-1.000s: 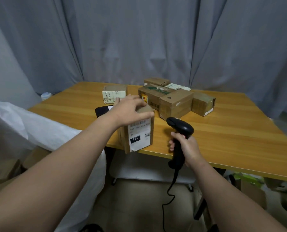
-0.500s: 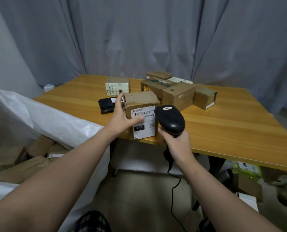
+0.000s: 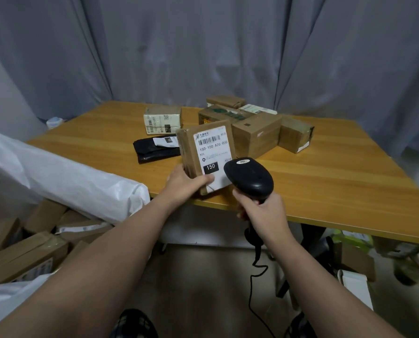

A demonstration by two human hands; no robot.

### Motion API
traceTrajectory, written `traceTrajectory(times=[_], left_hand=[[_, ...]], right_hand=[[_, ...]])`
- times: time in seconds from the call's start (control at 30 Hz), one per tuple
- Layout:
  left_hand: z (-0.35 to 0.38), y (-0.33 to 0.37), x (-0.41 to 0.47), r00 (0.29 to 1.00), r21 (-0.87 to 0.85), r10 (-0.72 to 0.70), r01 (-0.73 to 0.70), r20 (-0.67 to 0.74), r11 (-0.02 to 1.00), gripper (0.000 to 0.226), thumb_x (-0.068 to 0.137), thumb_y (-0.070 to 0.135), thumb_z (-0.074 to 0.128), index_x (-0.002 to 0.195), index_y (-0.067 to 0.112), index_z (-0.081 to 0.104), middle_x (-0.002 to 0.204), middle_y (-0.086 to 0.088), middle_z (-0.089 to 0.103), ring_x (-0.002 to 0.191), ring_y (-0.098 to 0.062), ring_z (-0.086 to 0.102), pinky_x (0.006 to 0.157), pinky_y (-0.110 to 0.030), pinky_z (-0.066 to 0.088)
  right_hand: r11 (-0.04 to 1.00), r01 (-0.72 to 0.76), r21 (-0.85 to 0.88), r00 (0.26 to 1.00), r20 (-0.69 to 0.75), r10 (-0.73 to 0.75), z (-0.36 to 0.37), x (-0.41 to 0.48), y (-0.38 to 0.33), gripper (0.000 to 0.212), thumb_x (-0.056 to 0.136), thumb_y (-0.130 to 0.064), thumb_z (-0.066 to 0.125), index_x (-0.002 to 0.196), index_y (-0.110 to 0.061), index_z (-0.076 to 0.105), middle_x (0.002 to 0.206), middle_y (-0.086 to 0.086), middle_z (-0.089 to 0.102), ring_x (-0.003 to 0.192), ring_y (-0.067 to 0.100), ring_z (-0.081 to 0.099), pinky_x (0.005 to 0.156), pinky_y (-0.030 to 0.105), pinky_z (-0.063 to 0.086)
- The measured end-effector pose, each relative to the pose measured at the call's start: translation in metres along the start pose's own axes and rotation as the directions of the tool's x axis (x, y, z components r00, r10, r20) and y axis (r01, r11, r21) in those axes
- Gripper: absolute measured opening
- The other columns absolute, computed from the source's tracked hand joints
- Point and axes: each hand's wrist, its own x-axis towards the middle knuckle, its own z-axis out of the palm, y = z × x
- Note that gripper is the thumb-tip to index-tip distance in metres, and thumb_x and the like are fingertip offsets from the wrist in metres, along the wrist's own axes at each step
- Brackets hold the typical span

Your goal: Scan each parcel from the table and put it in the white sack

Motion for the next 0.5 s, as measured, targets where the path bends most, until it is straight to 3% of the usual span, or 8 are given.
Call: traceTrajectory(times=[0.1,0.17,0.37,0.5], left_hand=[[0.007,0.006,-0.002,0.999,-0.073,0.023,-0.021,0.032,0.997,0.069,0.073,0.047,0.076,0.132,0.024,0.05,0.123,0.011,0.057,0.108,-0.006,0.053,0.089,-0.022,0.043],[0.009,0.006,-0.002,0.999,-0.08,0.029,-0.027,0.022,0.996,0.067,0.074,0.044,0.077,0.132,0.021,0.052,0.123,0.009,0.06,0.102,-0.006,0.056,0.079,-0.017,0.04],[0.005,0.009,-0.006,0.999,-0.118,0.022,-0.016,0.042,0.993,0.057,0.081,0.042,0.071,0.132,0.024,0.054,0.121,0.012,0.059,0.102,-0.006,0.054,0.079,-0.017,0.038],[0.005,0.01,-0.01,0.999,-0.098,0.029,-0.025,0.044,0.995,0.059,0.082,0.042,0.071,0.135,0.024,0.051,0.133,0.004,0.057,0.106,-0.008,0.052,0.086,-0.023,0.038]], right_hand=[[0.999,0.036,-0.021,0.999,-0.004,-0.036,-0.002,0.005,-0.007,0.017,0.083,-0.023,0.073,0.079,-0.008,0.068,0.06,0.006,0.065,0.052,0.019,0.064,0.055,0.033,0.052],[0.999,0.035,0.0,0.999,-0.029,-0.035,-0.002,0.009,-0.013,0.019,0.083,-0.023,0.073,0.074,-0.008,0.066,0.055,0.006,0.063,0.048,0.019,0.062,0.051,0.029,0.048],[0.998,0.062,0.003,0.998,-0.019,-0.062,-0.001,0.013,-0.03,0.022,0.086,-0.025,0.071,0.07,-0.01,0.065,0.052,0.005,0.06,0.047,0.02,0.06,0.05,0.031,0.05],[0.997,0.078,-0.014,0.997,0.001,-0.078,-0.004,0.009,-0.036,0.025,0.087,-0.025,0.069,0.067,-0.01,0.064,0.051,0.007,0.06,0.045,0.019,0.059,0.049,0.031,0.051]])
